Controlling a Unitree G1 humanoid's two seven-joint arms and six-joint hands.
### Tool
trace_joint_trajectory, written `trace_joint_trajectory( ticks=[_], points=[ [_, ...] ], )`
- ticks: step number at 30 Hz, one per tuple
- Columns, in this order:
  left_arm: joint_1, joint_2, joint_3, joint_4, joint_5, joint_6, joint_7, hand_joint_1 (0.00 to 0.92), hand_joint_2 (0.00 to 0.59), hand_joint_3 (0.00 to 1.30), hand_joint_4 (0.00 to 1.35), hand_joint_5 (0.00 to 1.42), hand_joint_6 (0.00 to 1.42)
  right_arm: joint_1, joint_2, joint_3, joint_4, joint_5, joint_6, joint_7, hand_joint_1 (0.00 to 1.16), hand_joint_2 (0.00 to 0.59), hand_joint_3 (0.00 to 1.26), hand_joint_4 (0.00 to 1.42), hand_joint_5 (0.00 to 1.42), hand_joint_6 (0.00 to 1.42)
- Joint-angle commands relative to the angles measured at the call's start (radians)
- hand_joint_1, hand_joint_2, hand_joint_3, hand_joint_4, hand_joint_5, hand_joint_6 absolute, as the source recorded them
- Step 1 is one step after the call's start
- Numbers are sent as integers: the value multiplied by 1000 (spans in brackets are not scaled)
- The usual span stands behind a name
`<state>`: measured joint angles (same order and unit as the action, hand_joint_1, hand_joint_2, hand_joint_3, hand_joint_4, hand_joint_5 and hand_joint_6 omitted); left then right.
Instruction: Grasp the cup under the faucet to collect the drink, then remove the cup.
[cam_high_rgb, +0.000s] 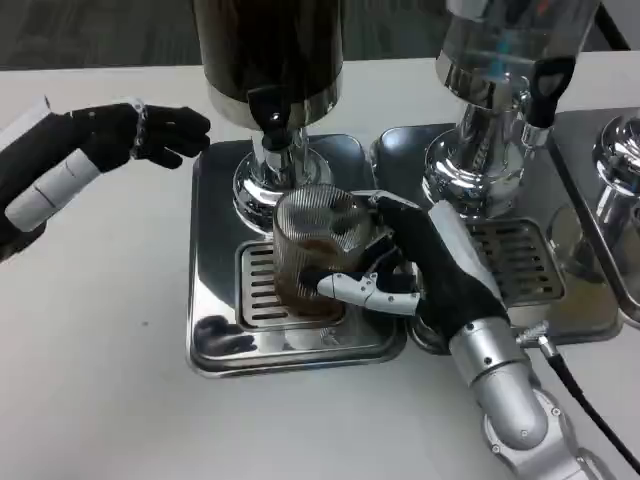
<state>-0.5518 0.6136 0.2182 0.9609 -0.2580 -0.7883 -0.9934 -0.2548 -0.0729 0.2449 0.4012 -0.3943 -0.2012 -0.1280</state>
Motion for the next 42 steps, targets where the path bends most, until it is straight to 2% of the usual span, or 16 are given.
trace_joint_trajectory(
  ticks=[1, 12, 23, 32, 42],
  points=[
    [2, -6, -3, 8, 4, 2, -1, 0, 112, 366, 342, 309, 347, 6, 3, -19, -61, 22, -15, -9, 718, 222, 523, 647, 711, 791],
    [-2, -12, -7, 13, 7, -1, -1, 0, 112, 358, 335, 311, 348, 42, -9, -39, -149, 27, 6, 2, 709, 231, 533, 661, 711, 798],
    [2, -7, -4, 12, 6, -13, 0, 0, 113, 357, 329, 311, 348, 73, -48, -52, -214, 14, 51, 19, 707, 236, 533, 663, 718, 802],
    [31, -9, -6, -16, 1, -60, -10, 0, 113, 357, 328, 308, 348, 120, -77, -58, -298, 8, 92, 36, 710, 240, 544, 663, 720, 823],
    [108, -1, -5, -104, -19, -129, -18, 0, 113, 348, 266, 274, 339, 179, -112, -79, -417, 6, 135, 73, 717, 244, 548, 674, 728, 826]
  ],
)
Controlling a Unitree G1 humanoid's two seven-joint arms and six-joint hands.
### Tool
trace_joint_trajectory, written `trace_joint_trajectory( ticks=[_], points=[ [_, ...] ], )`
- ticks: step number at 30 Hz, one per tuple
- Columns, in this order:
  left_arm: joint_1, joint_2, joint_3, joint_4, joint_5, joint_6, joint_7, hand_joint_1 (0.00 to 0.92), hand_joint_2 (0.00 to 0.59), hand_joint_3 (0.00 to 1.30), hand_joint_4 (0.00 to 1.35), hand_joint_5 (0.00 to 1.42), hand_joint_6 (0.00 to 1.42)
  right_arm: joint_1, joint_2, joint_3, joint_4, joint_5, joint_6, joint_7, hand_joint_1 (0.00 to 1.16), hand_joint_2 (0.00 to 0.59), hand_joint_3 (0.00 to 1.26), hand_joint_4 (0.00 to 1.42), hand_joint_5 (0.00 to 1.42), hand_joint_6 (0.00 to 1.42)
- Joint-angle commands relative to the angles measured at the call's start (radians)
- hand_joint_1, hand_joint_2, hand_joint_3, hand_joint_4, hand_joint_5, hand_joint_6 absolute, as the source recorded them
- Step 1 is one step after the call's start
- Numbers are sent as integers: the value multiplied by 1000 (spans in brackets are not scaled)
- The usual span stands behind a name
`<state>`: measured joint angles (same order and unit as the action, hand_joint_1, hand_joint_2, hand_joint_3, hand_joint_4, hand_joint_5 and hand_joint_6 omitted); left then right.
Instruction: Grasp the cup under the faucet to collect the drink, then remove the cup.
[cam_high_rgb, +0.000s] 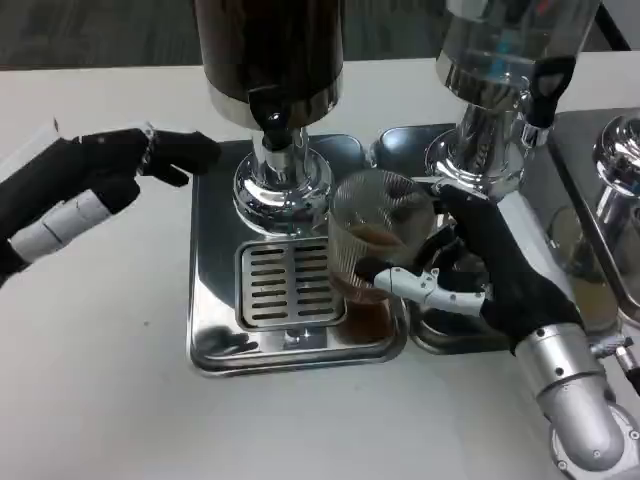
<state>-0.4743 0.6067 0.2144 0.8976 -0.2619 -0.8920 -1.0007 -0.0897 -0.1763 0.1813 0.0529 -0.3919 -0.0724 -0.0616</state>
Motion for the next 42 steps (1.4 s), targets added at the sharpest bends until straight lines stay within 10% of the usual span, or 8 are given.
trace_joint_trajectory(
  ticks=[1, 42],
  points=[
    [41, 7, 1, -52, -20, -31, -11, 0, 113, 348, 266, 272, 337, 19, -11, -18, -79, 3, 10, 9, 718, 244, 548, 679, 735, 826],
    [295, 77, -25, -286, -1, -276, 58, 0, 116, 311, 195, 220, 312, 168, -95, -50, -338, -10, 94, 143, 732, 255, 563, 681, 763, 862]
  ],
)
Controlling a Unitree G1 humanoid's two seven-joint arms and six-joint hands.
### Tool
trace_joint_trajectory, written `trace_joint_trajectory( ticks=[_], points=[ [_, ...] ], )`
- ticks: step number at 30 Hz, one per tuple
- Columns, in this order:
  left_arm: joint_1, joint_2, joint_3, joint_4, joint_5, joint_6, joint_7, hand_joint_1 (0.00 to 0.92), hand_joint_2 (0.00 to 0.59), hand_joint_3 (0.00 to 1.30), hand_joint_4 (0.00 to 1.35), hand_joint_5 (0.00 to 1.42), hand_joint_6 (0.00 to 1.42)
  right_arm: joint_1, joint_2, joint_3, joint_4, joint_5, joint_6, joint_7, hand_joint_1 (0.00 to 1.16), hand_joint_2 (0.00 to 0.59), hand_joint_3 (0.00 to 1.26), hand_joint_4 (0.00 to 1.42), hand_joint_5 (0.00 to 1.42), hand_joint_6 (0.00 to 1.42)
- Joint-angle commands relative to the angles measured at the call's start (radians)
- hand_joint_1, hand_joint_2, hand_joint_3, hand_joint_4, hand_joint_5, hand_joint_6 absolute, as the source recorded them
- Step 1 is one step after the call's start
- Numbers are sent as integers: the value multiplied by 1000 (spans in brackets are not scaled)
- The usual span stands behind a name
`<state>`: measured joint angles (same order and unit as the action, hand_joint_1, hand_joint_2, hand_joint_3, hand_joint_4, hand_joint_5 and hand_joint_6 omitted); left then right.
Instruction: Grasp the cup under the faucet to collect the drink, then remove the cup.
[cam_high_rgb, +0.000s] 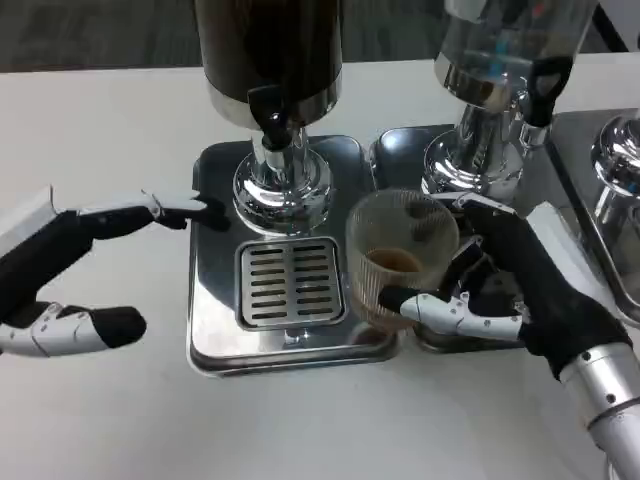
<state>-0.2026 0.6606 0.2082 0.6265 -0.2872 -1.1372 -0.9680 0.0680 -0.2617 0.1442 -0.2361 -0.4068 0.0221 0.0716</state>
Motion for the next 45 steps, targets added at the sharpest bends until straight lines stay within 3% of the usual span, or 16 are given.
trace_joint_trajectory(
  ticks=[1, 31, 45],
  points=[
    [26, 25, -19, -14, 25, -34, 29, 0, 116, 310, 195, 219, 312, 15, -12, -13, -55, 5, 1, 13, 733, 255, 563, 681, 764, 862],
    [151, 99, -120, -96, 7, -168, 112, 0, 103, 260, 116, 144, 264, 169, -22, -47, -229, 10, 20, 51, 734, 256, 577, 681, 784, 864],
    [185, 126, -143, -106, 18, -190, 160, 0, 97, 248, 102, 131, 251, 183, -20, -58, -242, 11, 18, 66, 741, 260, 578, 690, 784, 878]
  ],
)
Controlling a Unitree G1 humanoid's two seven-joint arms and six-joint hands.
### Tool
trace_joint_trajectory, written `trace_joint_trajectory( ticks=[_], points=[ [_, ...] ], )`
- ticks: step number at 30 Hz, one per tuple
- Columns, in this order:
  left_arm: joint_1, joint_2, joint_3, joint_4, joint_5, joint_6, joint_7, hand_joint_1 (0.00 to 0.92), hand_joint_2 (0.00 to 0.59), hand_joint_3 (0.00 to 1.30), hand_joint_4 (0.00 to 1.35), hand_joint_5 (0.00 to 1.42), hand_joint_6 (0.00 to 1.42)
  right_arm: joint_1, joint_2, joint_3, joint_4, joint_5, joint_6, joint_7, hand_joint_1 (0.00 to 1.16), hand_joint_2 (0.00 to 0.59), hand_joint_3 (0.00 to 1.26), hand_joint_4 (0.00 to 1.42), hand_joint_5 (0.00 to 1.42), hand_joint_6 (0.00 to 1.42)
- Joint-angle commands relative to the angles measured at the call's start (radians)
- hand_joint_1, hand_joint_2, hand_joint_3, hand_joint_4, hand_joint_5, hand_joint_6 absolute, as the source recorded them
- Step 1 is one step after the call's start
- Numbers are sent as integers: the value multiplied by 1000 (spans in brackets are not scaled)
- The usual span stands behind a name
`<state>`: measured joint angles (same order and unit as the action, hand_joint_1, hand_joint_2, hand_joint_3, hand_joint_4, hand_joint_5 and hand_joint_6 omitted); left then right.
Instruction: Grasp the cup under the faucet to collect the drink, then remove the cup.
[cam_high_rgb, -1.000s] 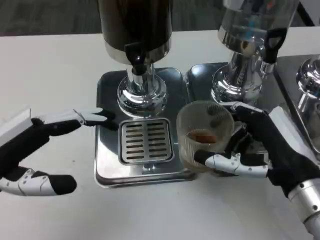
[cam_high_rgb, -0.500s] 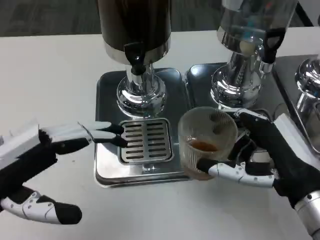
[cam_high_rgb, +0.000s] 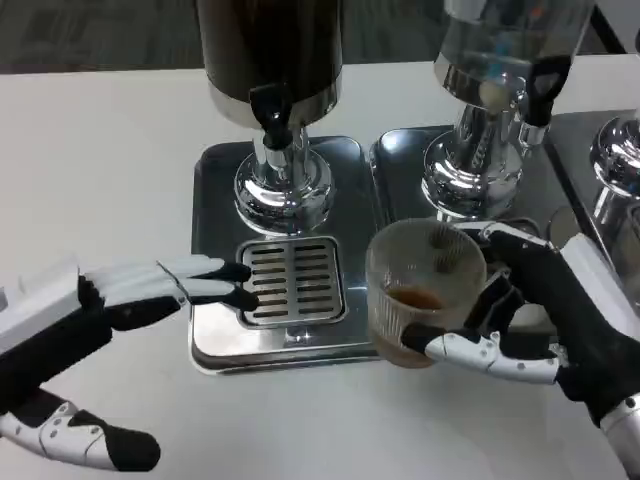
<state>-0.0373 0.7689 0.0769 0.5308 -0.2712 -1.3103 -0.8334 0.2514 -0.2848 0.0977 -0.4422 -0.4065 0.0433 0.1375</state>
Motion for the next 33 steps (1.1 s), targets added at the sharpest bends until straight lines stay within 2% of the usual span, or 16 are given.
trace_joint_trajectory(
  ticks=[1, 20, 33],
  points=[
    [21, 18, -13, -11, 3, -18, 28, 0, 97, 248, 102, 131, 249, 0, 3, -12, -36, 11, -3, 0, 742, 260, 578, 690, 784, 878],
    [20, 41, -16, 1, 68, -60, 86, 0, 94, 238, 92, 117, 239, 1, 3, -24, -43, 14, -4, 9, 736, 256, 578, 690, 794, 887],
    [19, 56, -28, 9, 82, -47, 127, 0, 94, 238, 92, 117, 239, 1, 8, -29, -45, 16, -3, 10, 736, 256, 578, 690, 794, 887]
  ],
)
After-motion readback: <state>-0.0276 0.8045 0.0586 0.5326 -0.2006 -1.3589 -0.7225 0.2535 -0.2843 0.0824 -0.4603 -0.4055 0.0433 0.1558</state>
